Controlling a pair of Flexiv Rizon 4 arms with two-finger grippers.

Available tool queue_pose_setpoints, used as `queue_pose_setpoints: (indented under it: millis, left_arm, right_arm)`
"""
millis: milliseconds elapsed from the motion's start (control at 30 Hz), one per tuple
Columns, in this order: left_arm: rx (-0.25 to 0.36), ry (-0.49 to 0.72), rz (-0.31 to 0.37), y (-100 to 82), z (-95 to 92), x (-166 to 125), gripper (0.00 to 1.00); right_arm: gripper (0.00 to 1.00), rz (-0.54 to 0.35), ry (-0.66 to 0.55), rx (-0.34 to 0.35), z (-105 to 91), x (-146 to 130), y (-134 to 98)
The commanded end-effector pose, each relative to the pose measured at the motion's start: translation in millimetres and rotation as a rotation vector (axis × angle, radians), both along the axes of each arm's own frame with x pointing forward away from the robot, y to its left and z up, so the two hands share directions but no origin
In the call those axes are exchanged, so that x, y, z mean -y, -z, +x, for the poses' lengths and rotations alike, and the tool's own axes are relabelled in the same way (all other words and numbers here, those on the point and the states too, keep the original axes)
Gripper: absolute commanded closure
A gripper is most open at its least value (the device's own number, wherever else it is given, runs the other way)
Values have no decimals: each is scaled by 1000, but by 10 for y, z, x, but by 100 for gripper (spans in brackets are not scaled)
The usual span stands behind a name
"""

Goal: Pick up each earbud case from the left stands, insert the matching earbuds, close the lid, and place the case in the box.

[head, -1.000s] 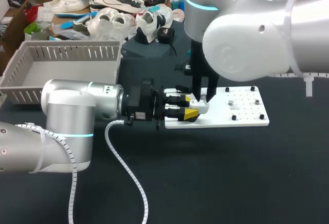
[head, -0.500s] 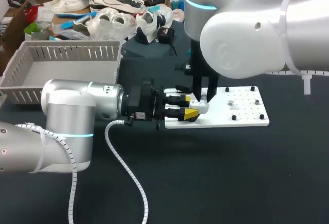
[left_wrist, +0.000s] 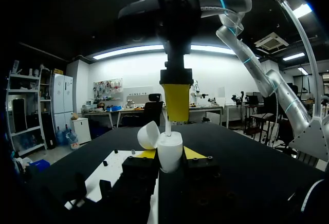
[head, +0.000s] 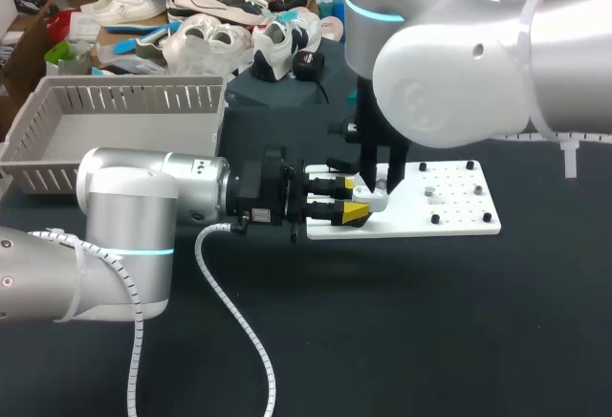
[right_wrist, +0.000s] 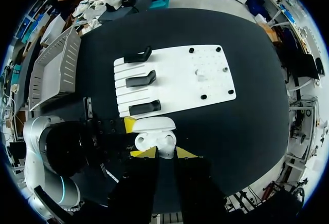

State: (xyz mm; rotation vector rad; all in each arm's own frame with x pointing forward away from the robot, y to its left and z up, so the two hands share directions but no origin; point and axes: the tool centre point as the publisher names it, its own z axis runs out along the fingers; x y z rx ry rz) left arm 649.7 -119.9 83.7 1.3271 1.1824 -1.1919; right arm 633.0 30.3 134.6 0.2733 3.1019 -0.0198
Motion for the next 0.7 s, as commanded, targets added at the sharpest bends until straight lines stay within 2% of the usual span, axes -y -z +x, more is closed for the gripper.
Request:
queue_pose_setpoints:
  millis: [33,233,267,367,433,700]
  left_arm:
    - [1,-3,-2,7,-3,2,100]
    - [1,-3,-2,7,-3,2,100]
    - [1,-3,-2,7,-3,2,100]
    - [1,-3,-2,7,-3,2,100]
    - [1,-3,-2,7,-3,2,100]
    - [1,-3,-2,7,-3,2,100]
  right_arm:
    - [100,-3,0,-7,26,-5,22]
    - [100,-9,0,-13,56,-10,55]
    - [96,-11,0,-14,60,-10,58]
    - [72,-13,0,-15,71,-12,63]
    - [64,-13,0,-16,77,-13,69]
    - [63,-4,2,5,64,-18,45]
